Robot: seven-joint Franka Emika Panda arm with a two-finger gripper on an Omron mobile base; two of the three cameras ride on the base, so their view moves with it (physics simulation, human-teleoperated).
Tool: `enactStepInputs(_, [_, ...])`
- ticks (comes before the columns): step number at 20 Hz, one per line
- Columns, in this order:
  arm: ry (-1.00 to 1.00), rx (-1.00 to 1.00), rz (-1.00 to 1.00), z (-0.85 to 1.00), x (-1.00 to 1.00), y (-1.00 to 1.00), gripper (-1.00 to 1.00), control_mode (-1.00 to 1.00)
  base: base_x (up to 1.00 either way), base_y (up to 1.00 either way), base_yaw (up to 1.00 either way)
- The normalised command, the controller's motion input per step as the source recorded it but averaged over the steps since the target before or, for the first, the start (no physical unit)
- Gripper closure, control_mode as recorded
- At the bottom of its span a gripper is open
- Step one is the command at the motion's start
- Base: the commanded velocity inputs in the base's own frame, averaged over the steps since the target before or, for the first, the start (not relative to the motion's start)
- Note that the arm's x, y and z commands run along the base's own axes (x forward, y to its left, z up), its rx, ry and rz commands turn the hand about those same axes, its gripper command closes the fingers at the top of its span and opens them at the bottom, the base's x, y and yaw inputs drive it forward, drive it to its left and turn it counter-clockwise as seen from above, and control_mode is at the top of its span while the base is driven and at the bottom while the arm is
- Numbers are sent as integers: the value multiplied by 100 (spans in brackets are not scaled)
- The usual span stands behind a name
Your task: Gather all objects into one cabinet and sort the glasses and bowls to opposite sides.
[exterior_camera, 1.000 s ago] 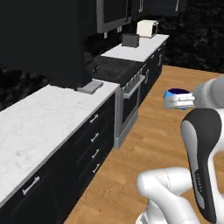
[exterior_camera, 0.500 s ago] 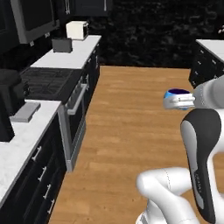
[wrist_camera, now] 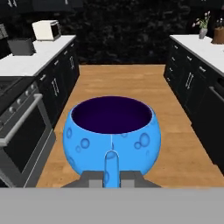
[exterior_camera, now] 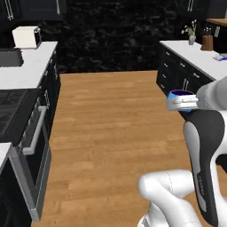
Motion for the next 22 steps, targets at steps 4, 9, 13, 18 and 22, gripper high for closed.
enactStepInputs(4, [0, 0, 0, 0, 0, 0, 100, 100, 100, -2, -16])
enactStepInputs(9, [0, 0, 0, 0, 0, 0, 100, 100, 100, 0, -6])
enactStepInputs(13, [0, 0, 0, 0, 0, 0, 100, 100, 100, 0, -6])
enactStepInputs(18, [0, 0, 0, 0, 0, 0, 100, 100, 100, 0, -2])
enactStepInputs(22, [0, 0, 0, 0, 0, 0, 100, 100, 100, -1, 0])
